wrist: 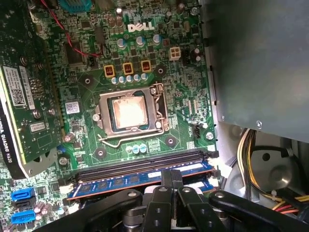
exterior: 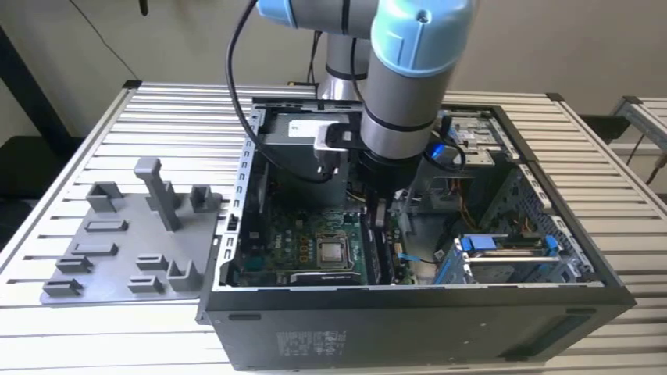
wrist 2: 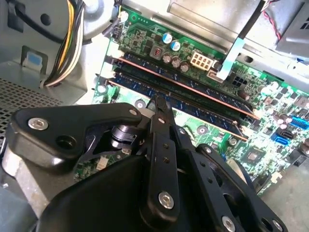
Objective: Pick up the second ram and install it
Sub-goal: 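Press down the second ram until it locks into place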
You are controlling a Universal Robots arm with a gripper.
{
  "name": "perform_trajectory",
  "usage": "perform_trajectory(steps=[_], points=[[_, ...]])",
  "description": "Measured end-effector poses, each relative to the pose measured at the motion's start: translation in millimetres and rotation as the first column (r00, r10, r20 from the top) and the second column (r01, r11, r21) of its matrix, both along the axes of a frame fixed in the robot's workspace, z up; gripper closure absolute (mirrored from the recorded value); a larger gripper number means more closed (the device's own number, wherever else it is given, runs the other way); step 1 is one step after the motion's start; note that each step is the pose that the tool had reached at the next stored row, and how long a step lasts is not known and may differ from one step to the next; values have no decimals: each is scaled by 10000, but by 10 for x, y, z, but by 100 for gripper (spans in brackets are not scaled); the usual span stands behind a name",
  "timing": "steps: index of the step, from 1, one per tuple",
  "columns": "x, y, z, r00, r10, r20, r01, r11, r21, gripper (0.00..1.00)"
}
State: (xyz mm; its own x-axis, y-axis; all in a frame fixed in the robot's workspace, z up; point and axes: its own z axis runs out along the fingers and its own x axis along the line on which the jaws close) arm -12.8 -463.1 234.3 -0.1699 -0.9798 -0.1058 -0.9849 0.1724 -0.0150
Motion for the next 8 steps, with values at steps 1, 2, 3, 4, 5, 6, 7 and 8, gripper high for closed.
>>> perform_trajectory(steps=[1,2,3,4,5,6,7,8], points=[[3,-5,-1,10000,20,0,-20,10000,0,89],[4,-11,-5,10000,46,-1,-46,10000,-1,89],[3,-16,-11,10000,65,0,-65,10000,0,89],[4,-23,-16,10000,78,0,-78,10000,-1,89],[4,-30,-25,10000,86,0,-86,10000,0,89],[4,-32,-38,10000,91,0,-91,10000,2,89],[3,-34,-52,10000,96,0,-96,10000,1,89],[4,-35,-65,9999,103,0,-103,9999,0,89]])
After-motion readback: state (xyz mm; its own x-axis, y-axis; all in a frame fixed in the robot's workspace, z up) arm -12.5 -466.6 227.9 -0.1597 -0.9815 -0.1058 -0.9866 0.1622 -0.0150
